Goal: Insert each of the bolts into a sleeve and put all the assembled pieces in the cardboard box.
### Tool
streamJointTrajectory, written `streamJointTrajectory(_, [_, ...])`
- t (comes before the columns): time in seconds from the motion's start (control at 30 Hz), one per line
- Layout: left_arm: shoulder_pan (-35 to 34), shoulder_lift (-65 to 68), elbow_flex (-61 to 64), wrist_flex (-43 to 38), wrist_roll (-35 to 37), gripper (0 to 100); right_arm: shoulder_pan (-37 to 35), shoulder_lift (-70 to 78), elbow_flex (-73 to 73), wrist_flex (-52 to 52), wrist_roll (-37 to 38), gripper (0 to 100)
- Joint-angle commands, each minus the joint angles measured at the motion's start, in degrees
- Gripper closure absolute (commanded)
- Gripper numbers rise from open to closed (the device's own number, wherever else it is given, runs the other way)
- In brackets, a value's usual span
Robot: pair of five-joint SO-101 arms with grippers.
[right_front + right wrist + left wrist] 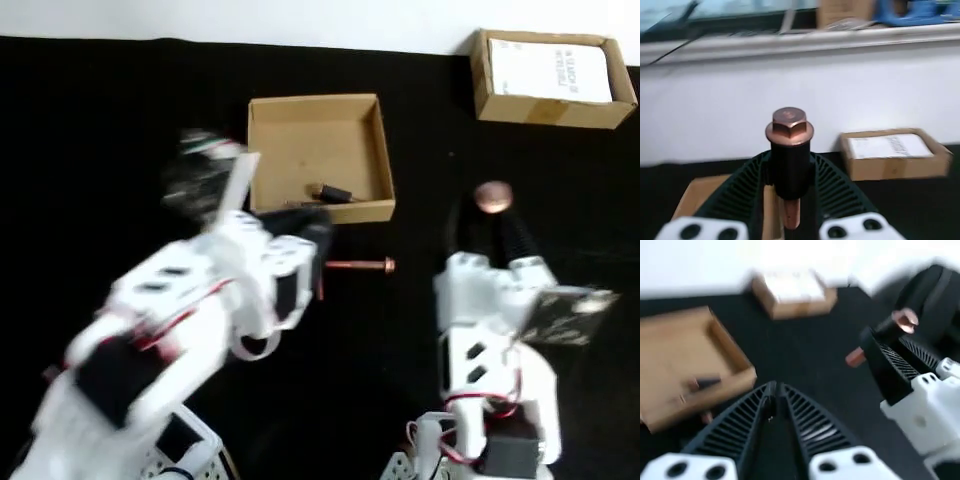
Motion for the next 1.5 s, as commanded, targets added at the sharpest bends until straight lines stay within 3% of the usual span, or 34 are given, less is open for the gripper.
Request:
streamJointTrajectory(0.0, [-5.2, -11.4, -2.2, -3.7, -4.8, 98, 2.6, 13.8, -13.8, -1.2, -3.2, 99.2])
streamJointTrajectory(0.23, [-19.2, -30.6, 9.5, -4.8, -14.5, 99, -4.3, 39.0, -33.4, 0.1, -0.8, 99.2])
streamJointTrajectory(0.37, [-26.8, -41.5, 23.3, -4.7, -14.6, 99, -10.5, 51.3, -40.0, 0.0, 6.9, 99.2])
streamJointTrajectory(0.53, [-34.4, -40.4, 35.8, -5.3, -14.3, 99, -16.0, 64.1, -43.6, -2.3, 22.2, 99.2])
streamJointTrajectory(0.77, [-39.8, -40.4, 52.1, -10.0, -5.8, 99, -19.3, 80.0, -43.5, -18.9, 46.9, 99.2])
streamJointTrajectory(0.93, [-43.7, -40.4, 60.2, -10.0, 1.0, 99, -21.9, 90.0, -43.5, -29.3, 51.3, 99.2])
streamJointTrajectory(1.17, [-43.9, -40.0, 69.2, -14.8, 2.5, 99, -22.6, 103.4, -43.3, -37.2, 56.0, 99.2])
streamJointTrajectory(1.33, [-43.6, -40.2, 69.1, -12.1, 8.4, 99, -21.9, 113.5, -43.3, -42.2, 59.8, 99.2])
streamJointTrajectory(1.47, [-43.6, -40.2, 69.1, -12.0, 7.5, 99, -21.9, 118.2, -43.2, -42.2, 67.0, 99.0])
